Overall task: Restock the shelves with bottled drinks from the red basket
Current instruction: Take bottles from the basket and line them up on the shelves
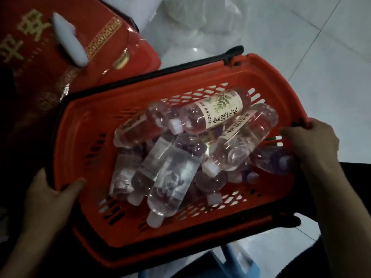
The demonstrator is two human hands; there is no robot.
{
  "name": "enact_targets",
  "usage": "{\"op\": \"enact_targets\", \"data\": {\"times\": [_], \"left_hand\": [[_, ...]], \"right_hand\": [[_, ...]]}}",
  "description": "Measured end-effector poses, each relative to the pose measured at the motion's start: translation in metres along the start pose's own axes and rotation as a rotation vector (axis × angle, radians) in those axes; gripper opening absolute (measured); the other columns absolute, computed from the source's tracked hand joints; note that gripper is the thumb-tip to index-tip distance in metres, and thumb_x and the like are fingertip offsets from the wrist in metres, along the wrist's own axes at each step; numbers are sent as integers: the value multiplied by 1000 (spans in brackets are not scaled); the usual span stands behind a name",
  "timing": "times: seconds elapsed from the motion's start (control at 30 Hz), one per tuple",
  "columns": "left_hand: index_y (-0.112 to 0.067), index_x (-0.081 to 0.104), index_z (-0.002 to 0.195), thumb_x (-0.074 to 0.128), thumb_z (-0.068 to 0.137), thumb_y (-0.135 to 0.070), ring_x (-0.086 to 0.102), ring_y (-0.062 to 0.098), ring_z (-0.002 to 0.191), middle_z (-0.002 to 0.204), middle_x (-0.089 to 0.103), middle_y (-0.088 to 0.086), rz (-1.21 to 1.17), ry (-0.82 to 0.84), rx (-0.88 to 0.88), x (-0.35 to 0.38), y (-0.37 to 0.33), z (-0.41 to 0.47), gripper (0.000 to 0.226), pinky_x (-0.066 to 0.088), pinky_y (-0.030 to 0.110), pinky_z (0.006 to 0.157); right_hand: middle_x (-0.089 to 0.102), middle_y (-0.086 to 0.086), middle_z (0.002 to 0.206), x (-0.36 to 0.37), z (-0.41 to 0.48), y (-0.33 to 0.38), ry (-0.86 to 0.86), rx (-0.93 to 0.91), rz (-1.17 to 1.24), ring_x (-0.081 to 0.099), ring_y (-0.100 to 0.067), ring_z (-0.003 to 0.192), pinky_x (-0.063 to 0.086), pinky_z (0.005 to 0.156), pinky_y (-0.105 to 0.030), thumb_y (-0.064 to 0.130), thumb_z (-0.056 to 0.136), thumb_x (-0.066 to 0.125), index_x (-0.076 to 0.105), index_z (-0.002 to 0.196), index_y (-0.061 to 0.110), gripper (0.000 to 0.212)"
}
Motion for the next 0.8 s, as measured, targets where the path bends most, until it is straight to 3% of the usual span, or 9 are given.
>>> {"op": "enact_targets", "data": {"times": [0.17,0.27,0.4,0.5,0.57,0.63,0.67,0.73,0.8], "left_hand": [[-15,57,116,78,67,-36,65,39,96,111,66,18,-63,-63,135,-8,-25,-21,57,53,55,87],[-1,52,126,75,82,-15,61,44,108,123,61,27,-34,-72,89,-20,-11,-38,51,47,46,90],[-1,47,129,75,81,-17,61,45,109,126,60,28,-48,-44,57,-27,-4,-48,58,49,50,95],[-6,31,142,73,80,-18,53,47,118,135,50,31,58,-90,95,-40,-15,-66,76,45,52,98],[-18,22,146,71,79,-22,43,48,124,140,38,29,189,-233,225,-52,-46,-90,83,41,55,98],[-21,37,137,67,84,-25,48,39,118,134,43,20,235,-268,399,-47,-89,-114,61,46,46,88],[-18,50,124,66,87,-23,57,32,108,123,54,15,179,-173,476,-33,-111,-123,40,48,35,80],[-14,63,95,63,92,-16,68,28,85,94,69,10,-25,223,429,22,-138,-137,3,48,28,65],[-10,68,91,61,94,-12,72,26,77,87,74,14,-217,628,244,90,-147,-164,8,55,29,67]], "right_hand": [[68,-22,108,3,-16,3,-40,-88,-52,62,-43,101,44,78,-36,31,83,58,68,110,10,36],[67,-20,113,6,-38,17,41,-147,-66,62,-40,104,44,79,-36,35,83,61,63,118,9,44],[62,-20,122,9,-61,24,59,-199,-8,60,-40,111,46,82,-38,37,84,63,53,126,4,54],[57,-21,125,15,-75,37,166,-252,-49,58,-39,113,50,91,-43,46,83,66,48,131,2,68],[65,-17,109,4,-83,62,244,-398,-155,65,-31,94,53,77,-35,37,86,67,59,116,5,45],[68,-13,105,-16,-97,98,274,-614,-261,66,-27,91,51,75,-33,22,90,64,66,114,4,30],[68,-12,110,-26,-103,117,264,-728,-310,66,-27,95,51,78,-34,18,91,62,66,118,5,30],[67,-8,119,-35,-122,149,289,-923,-368,65,-27,102,52,84,-35,16,94,60,63,126,11,33],[61,2,125,-19,-137,168,402,-1077,-486,63,-25,110,54,93,-39,14,93,63,57,134,17,42]]}}
Point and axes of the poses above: each hand's wrist, its own z-axis towards the middle knuckle, its own x-axis out of the palm, y = z × x, the point moved 9 cm from there along z, towards the middle knuckle
